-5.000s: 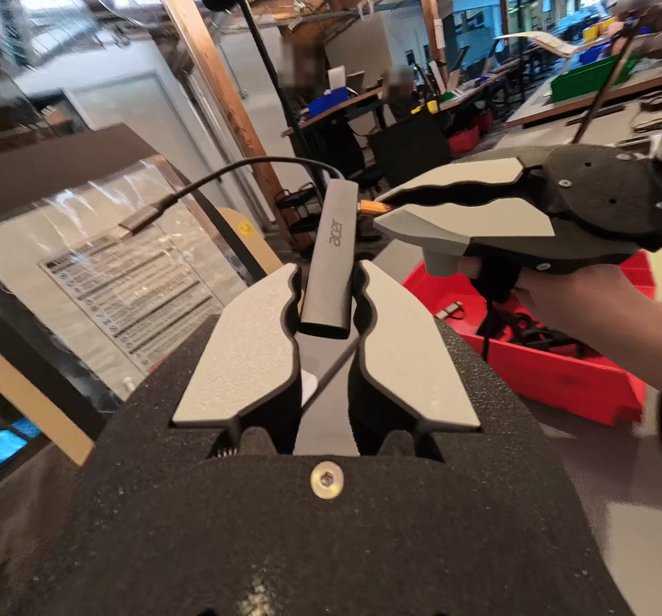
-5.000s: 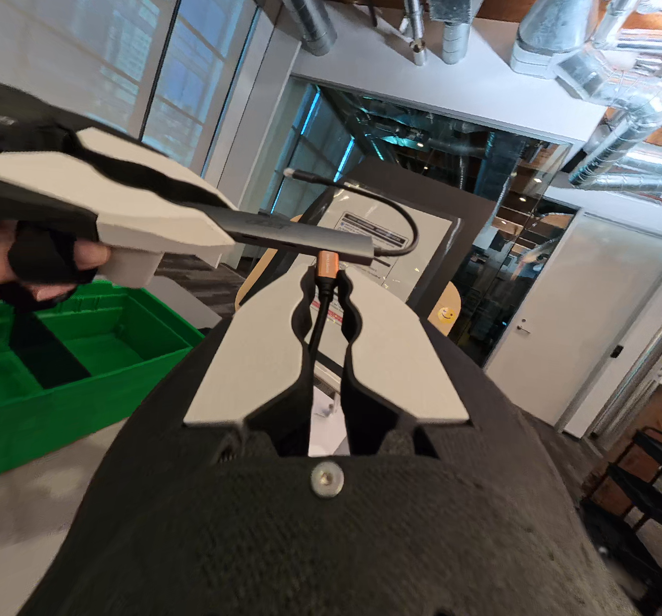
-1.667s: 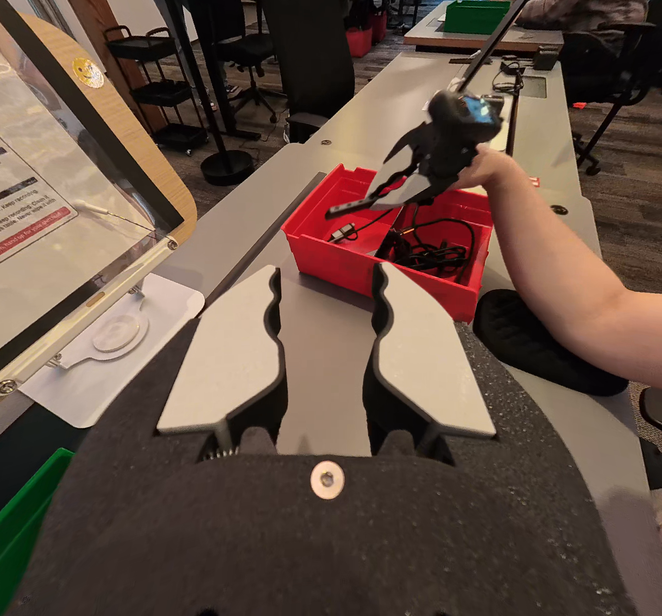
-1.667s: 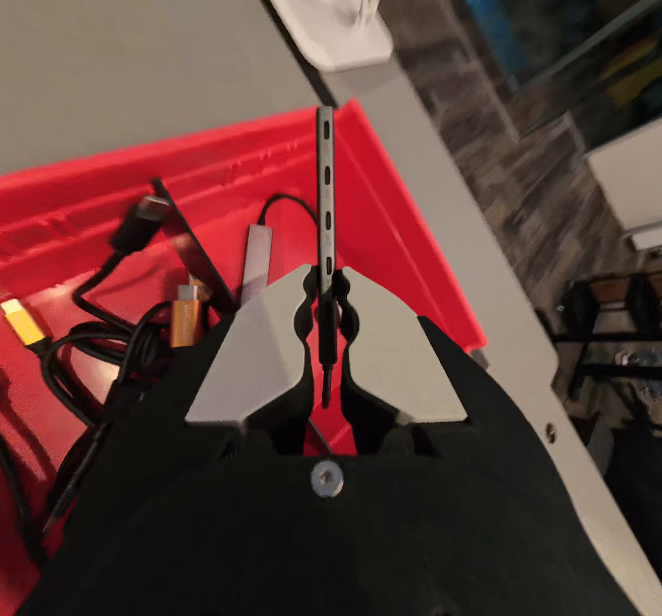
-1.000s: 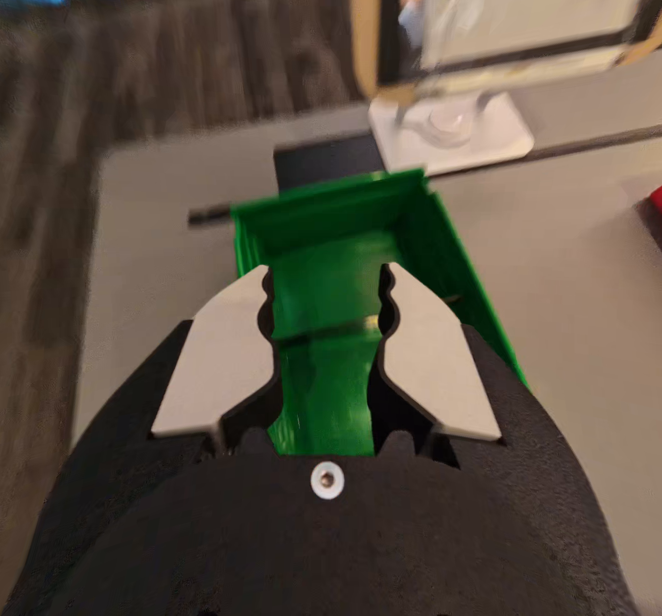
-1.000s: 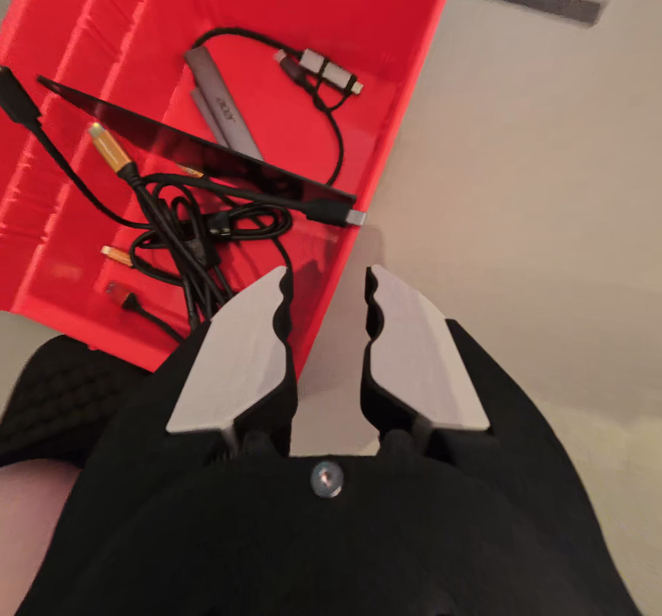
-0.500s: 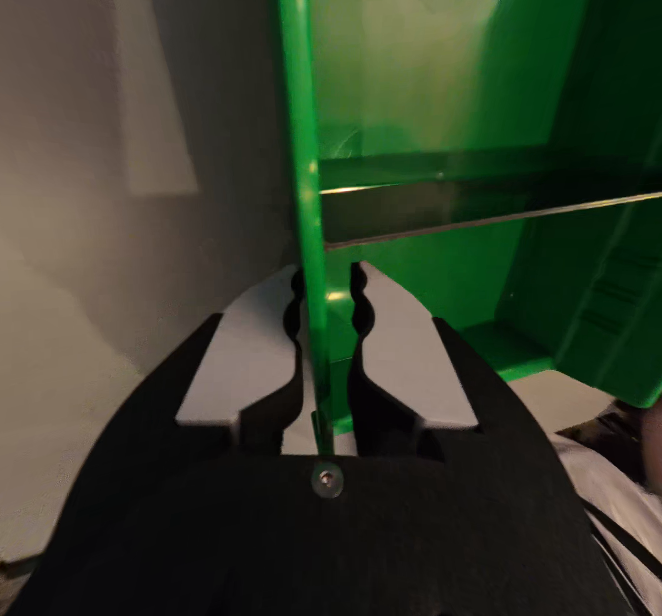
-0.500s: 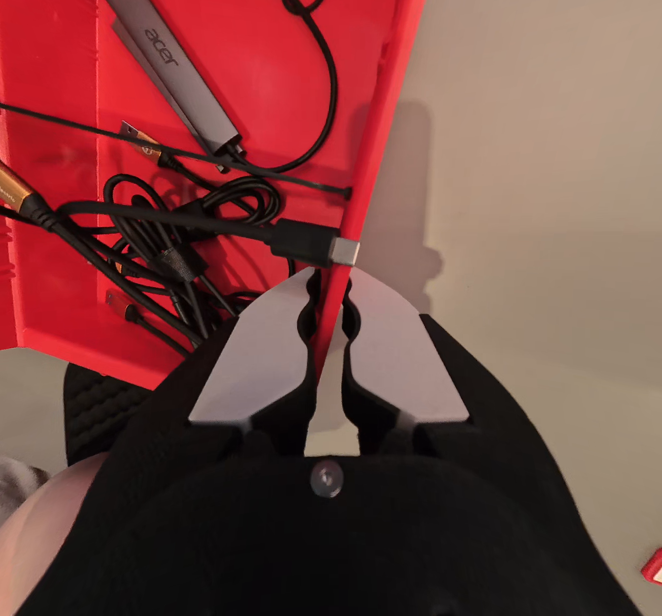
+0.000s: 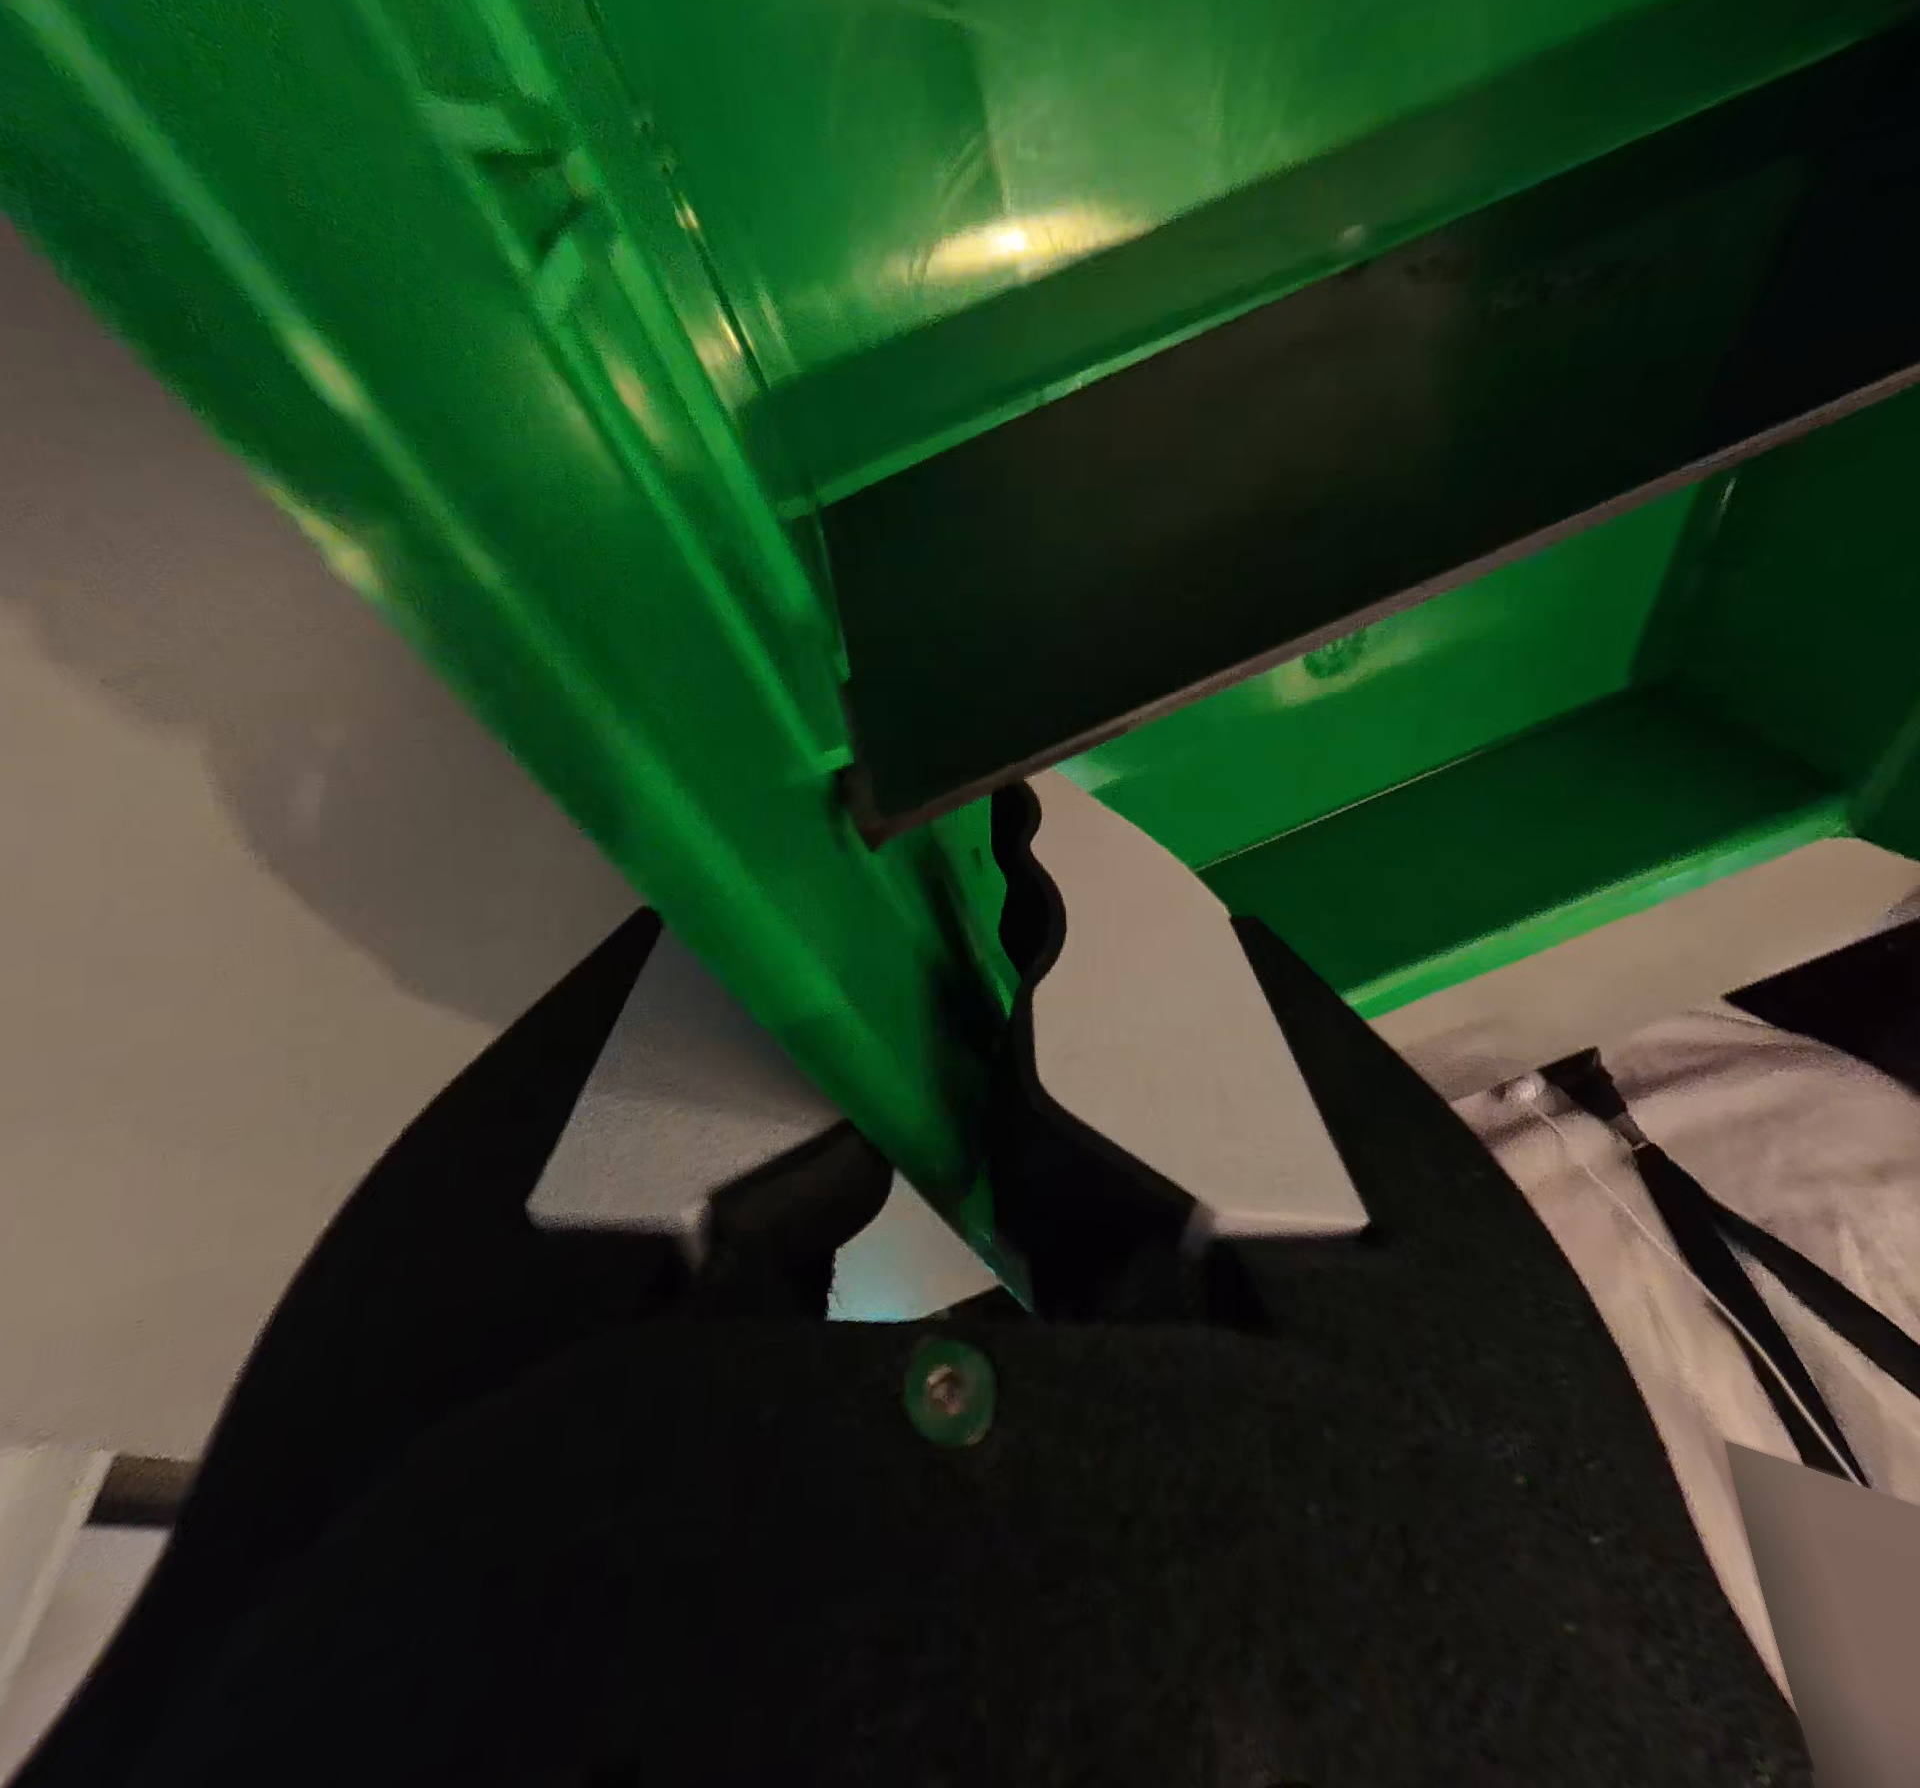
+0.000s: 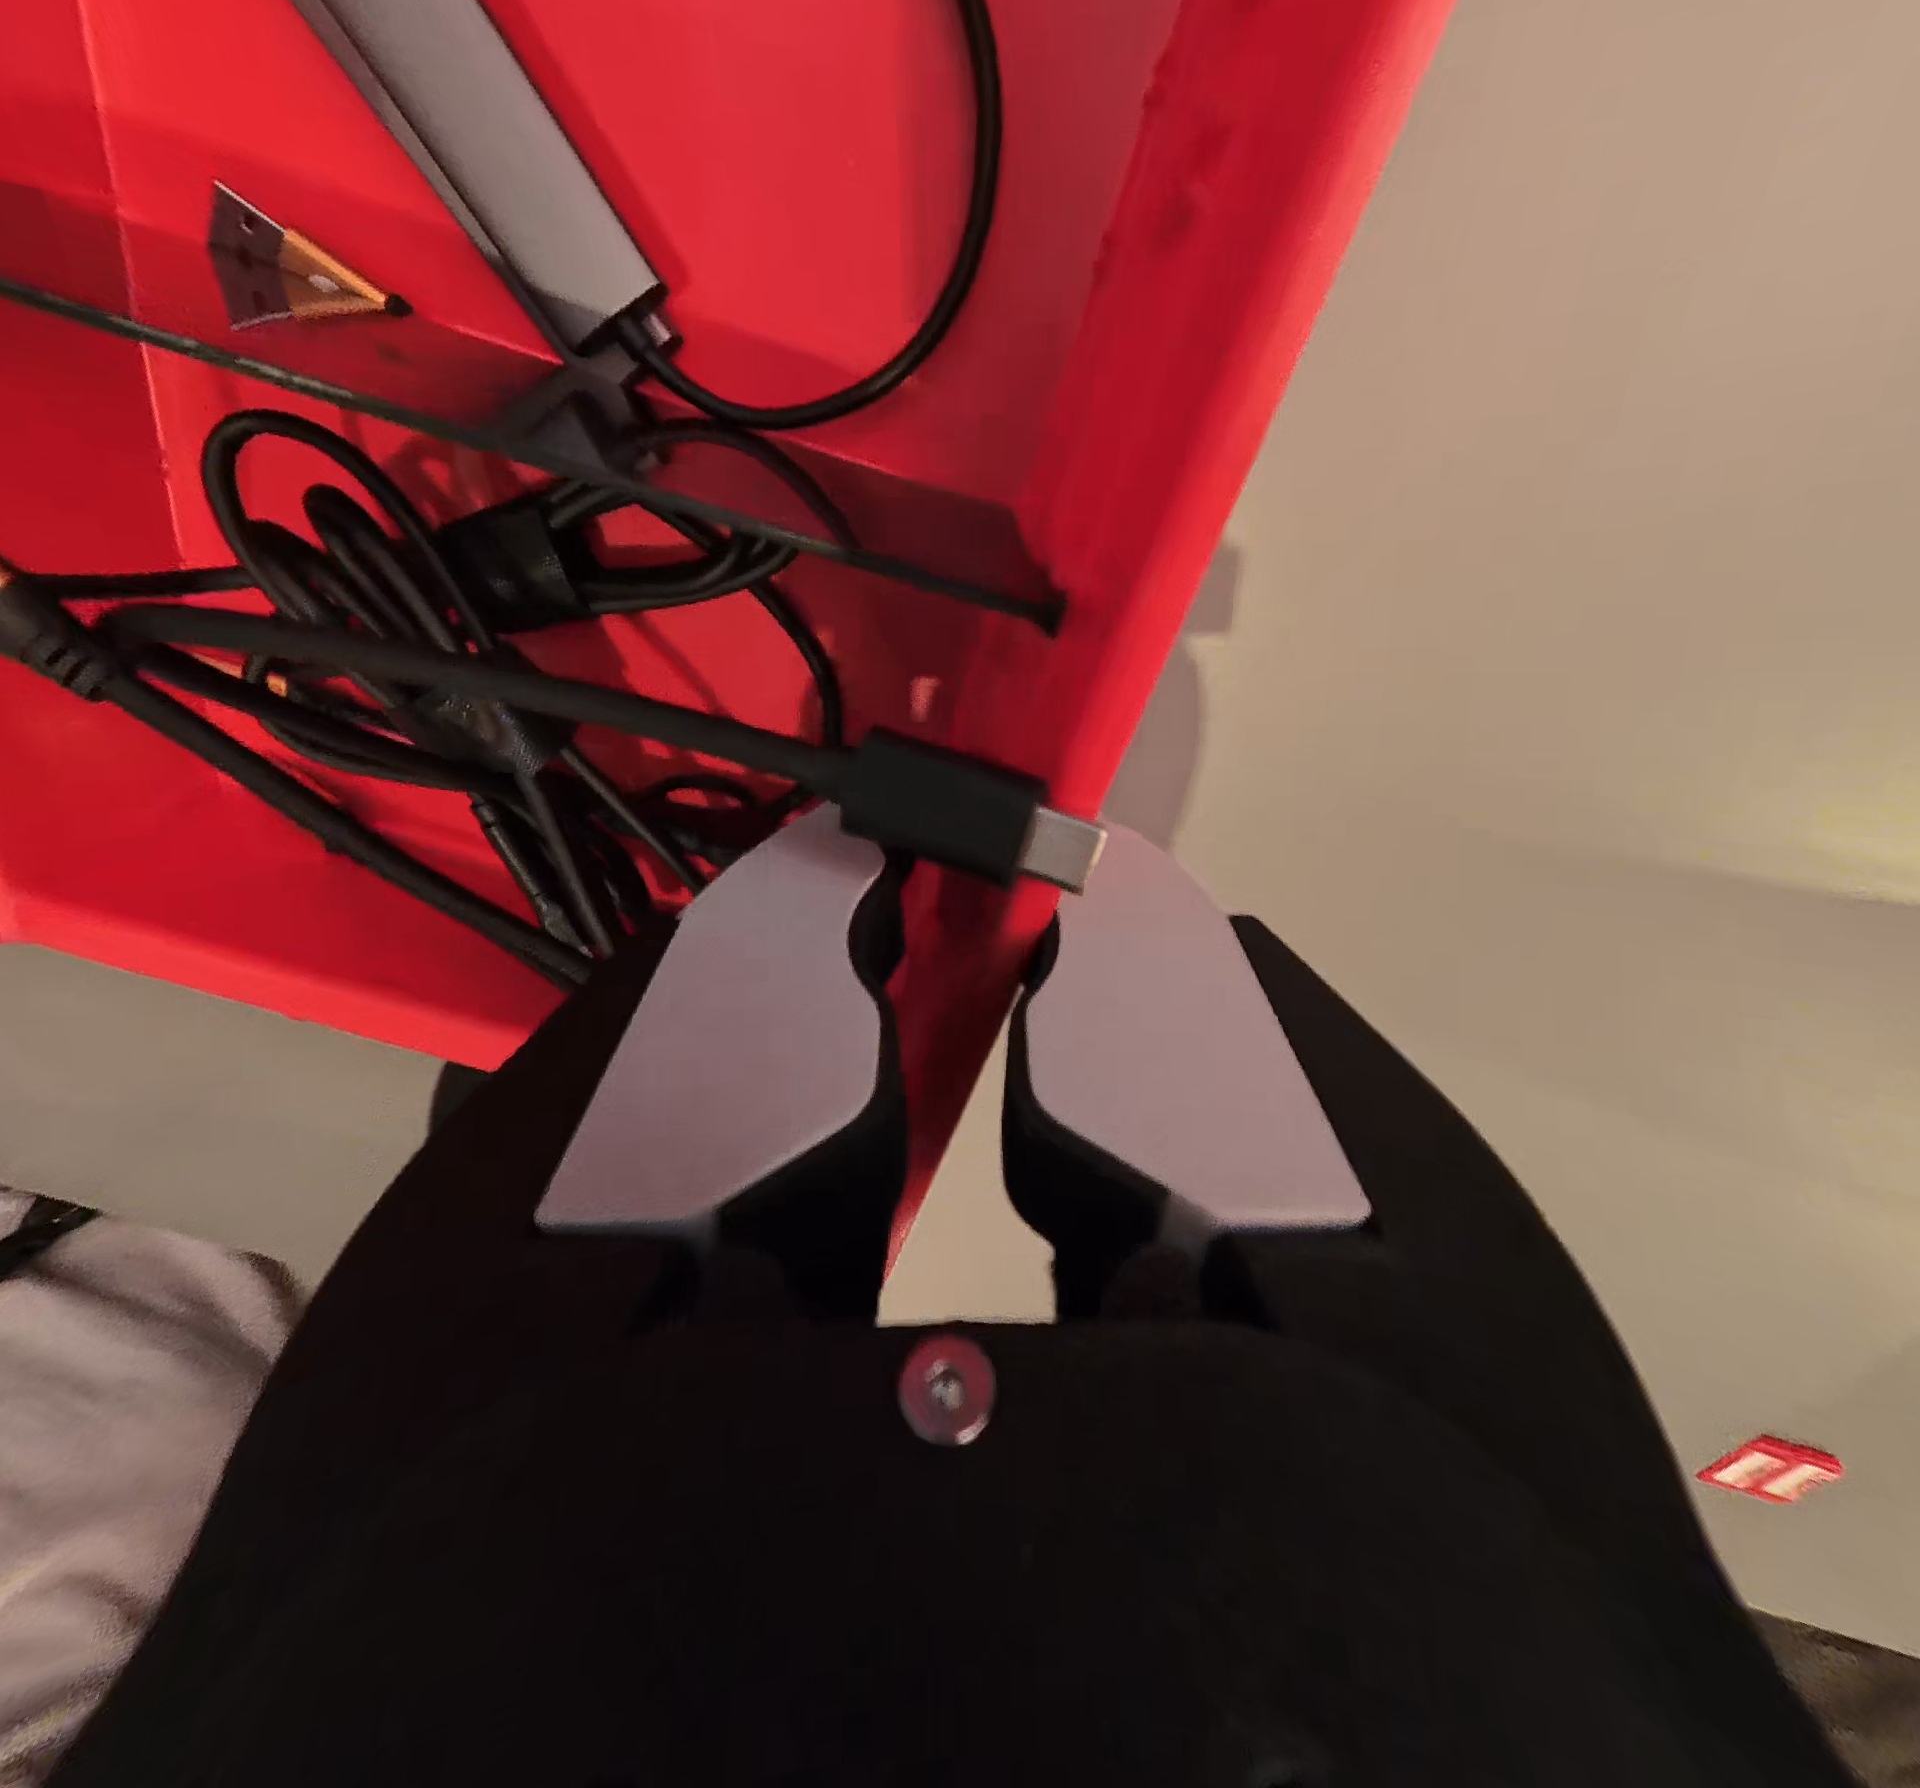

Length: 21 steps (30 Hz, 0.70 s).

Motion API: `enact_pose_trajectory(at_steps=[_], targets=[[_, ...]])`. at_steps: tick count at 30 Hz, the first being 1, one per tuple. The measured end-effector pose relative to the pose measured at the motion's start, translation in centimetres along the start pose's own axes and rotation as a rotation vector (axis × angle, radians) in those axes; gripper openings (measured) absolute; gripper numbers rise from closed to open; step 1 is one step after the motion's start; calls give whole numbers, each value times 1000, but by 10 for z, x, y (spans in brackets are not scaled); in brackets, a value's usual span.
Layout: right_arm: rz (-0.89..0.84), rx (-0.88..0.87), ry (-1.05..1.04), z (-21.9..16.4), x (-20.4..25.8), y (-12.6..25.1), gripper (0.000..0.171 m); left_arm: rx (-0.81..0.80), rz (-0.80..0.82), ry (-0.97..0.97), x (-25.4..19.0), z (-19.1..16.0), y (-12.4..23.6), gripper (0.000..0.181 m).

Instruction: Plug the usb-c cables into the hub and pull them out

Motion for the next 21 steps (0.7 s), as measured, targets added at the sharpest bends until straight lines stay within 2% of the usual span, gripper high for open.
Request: enact_pose_trajectory(at_steps=[3,5,8,10,12,14,18,21], targets=[[34,32,49,6,25,-2,21,37,16,-30,-12,3,0,22],[50,41,78,9,36,-3,23,4,25,-21,-15,2,10,24],[49,-24,90,17,39,3,33,-249,69,4,-19,-1,51,22],[51,-84,65,18,31,11,35,-455,149,3,-21,-8,87,28],[24,-177,12,17,20,25,38,-728,219,5,-26,-17,124,34],[24,-274,-42,13,15,45,38,-923,281,-1,-33,-29,151,40],[-32,-554,-73,0,35,98,38,-1139,549,-10,-38,-47,181,56],[73,-852,97,1,98,137,42,-1220,782,-34,-42,-55,189,58]])
Point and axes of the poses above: each gripper's, where its closed fingertips meet, y back along the fingers, z out of its top, x = y × z across the jaws, the point moved 8 cm from there along y, back along the fingers, and after that the axes turned 7 degrees about -y, right-handed, at the moved point
